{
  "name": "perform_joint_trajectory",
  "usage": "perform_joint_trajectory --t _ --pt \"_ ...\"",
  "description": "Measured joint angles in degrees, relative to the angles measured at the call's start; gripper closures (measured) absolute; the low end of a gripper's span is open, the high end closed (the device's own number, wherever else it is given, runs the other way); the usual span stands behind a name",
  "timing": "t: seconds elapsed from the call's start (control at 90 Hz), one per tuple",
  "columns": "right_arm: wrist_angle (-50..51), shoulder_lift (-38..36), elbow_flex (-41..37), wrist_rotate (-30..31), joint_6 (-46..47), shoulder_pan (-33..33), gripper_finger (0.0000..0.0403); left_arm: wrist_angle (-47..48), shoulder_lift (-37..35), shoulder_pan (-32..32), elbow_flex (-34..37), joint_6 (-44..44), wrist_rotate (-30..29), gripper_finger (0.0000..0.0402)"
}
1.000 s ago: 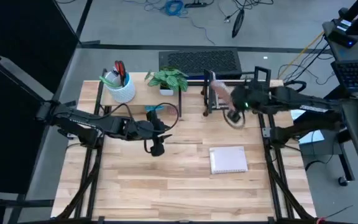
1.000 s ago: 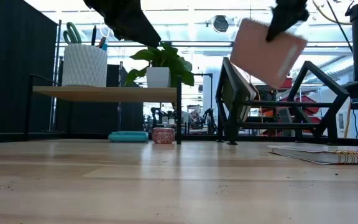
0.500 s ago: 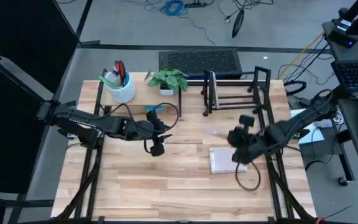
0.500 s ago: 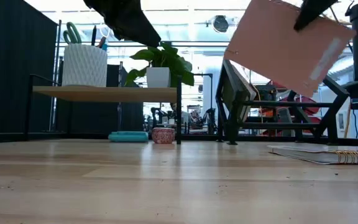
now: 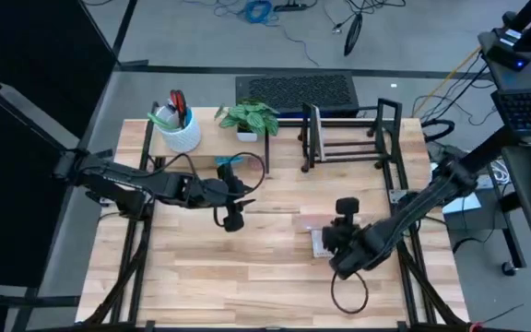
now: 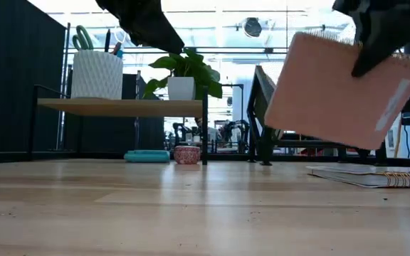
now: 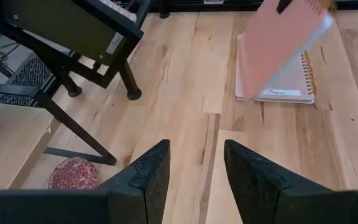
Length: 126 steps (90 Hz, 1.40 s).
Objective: Stock shelves
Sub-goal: Remove the pink notebook from the black bookshelf
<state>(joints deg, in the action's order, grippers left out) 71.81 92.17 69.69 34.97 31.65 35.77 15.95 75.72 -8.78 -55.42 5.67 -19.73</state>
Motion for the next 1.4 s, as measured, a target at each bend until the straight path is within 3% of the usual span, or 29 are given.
perform_joint_trajectory --t 0.289,0.544,0.878,1.122,1.4 --pt "8.6 4.1 0.0 -6.8 8.7 0.8 0.0390 0.0 0.0 0.0 0.0 0.0 0.0 0.0262" --pt "5.7 4.3 -0.2 -7.0 11.0 3.3 0.0389 0.0 0.0 0.1 0.0 -0.1 0.0 0.0262" --pt "0.9 4.3 -6.6 -9.9 13.8 3.5 0.0387 0.0 0.0 0.1 0.0 -0.1 0.0 0.0262" --pt "-3.7 4.3 -7.8 -14.2 12.2 3.7 0.0363 0.0 0.0 0.1 0.0 -0.1 0.0 0.0262" --pt "-3.7 4.3 -7.8 -14.3 11.1 6.1 0.0341 0.0 0.0 0.1 0.0 -0.1 0.0 0.0262"
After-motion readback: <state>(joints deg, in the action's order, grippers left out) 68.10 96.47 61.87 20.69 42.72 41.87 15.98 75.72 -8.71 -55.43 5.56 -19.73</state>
